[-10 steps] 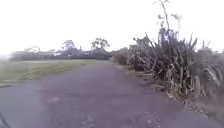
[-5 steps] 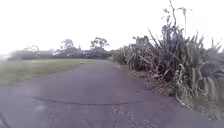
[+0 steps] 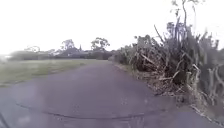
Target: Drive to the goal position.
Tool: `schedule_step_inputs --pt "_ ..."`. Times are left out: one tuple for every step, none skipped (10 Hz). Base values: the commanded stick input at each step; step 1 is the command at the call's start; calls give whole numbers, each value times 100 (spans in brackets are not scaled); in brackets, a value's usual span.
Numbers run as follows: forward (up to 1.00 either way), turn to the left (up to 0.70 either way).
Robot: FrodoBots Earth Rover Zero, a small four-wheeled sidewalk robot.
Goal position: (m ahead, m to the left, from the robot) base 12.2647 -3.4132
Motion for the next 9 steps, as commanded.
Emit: schedule_step_inputs --pt "70 0" --pt "70 0" --pt "70 0" --pt "70 0" --pt "70 5" --pt "70 11" --pt "70 0" --pt "70 0" --pt "70 0"
